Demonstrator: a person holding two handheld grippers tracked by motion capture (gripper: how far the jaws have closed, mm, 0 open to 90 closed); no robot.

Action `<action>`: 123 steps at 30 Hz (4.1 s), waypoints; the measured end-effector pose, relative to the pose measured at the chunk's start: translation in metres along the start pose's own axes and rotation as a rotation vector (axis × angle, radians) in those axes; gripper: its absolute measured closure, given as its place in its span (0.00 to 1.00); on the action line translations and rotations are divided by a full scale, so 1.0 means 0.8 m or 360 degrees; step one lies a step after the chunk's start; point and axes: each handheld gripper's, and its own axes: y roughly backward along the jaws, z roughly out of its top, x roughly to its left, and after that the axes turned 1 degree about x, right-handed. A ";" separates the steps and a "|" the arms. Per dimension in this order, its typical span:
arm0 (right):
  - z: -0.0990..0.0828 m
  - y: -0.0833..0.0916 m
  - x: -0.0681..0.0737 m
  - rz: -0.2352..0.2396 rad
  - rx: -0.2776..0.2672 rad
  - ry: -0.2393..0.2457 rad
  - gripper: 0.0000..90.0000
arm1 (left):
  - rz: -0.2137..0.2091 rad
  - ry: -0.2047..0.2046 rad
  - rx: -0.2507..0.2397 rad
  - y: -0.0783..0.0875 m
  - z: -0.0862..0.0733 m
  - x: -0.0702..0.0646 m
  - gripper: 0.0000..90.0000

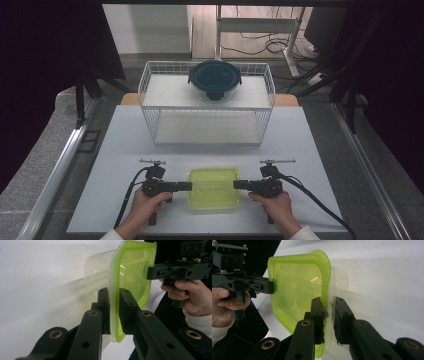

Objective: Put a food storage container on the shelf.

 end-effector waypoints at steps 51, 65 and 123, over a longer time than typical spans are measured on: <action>0.033 0.041 0.050 -0.0058 -0.0177 0.0343 0.87 | 0.0049 -0.0356 -0.0144 0.044 0.041 -0.058 0.90; 0.065 0.065 0.079 -0.0058 -0.0266 0.0446 0.87 | 0.0052 -0.0462 -0.0231 0.073 0.073 -0.086 0.90; 0.169 0.112 0.122 -0.0085 -0.0465 0.0517 0.88 | 0.0054 -0.0584 -0.0337 0.114 0.187 -0.128 0.90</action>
